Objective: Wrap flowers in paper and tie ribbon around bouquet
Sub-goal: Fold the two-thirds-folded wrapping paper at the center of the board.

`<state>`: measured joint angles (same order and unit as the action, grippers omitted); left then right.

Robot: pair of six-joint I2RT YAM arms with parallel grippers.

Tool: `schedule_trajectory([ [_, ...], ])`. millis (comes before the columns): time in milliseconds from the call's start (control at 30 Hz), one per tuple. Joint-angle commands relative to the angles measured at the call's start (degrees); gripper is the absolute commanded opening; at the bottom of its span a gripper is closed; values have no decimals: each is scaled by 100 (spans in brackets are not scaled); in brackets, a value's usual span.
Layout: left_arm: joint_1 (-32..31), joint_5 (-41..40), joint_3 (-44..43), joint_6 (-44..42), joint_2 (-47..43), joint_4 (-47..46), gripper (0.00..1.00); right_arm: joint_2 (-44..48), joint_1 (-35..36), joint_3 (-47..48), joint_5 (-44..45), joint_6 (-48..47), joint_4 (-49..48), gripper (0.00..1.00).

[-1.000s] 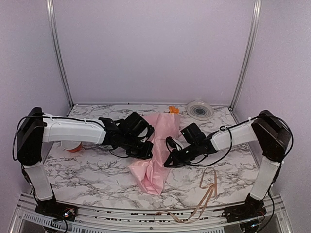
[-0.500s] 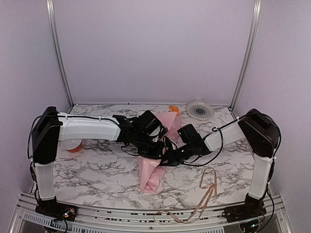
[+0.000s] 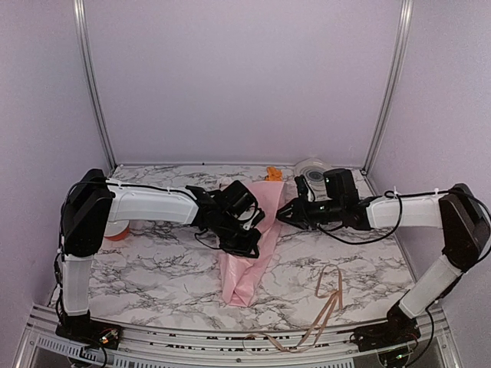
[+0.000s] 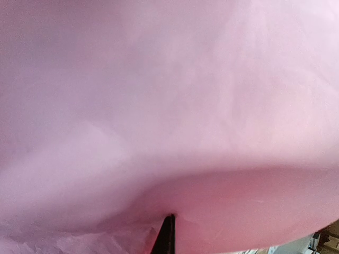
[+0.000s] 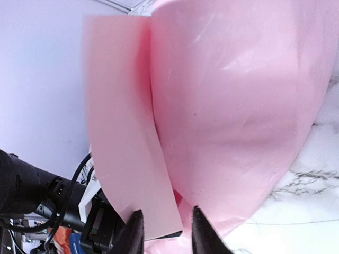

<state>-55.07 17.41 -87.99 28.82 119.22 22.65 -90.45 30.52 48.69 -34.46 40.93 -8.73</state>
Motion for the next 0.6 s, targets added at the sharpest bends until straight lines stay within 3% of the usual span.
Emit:
schedule_trajectory([
  [0, 16, 104, -30, -124, 86, 231, 0, 264, -138, -10, 290, 207, -10, 42],
  [200, 23, 92, -23, -107, 102, 237, 0, 529, -122, -16, 350, 416, -307, 69],
  [333, 28, 87, -22, -111, 97, 236, 0, 436, -94, -69, 360, 489, -551, 79],
  [467, 24, 60, 13, -98, 59, 234, 0, 188, 141, 200, 312, 365, -540, 81],
  [567, 30, 37, 10, -102, 64, 234, 0, -89, 167, 283, 330, 327, -468, 76],
])
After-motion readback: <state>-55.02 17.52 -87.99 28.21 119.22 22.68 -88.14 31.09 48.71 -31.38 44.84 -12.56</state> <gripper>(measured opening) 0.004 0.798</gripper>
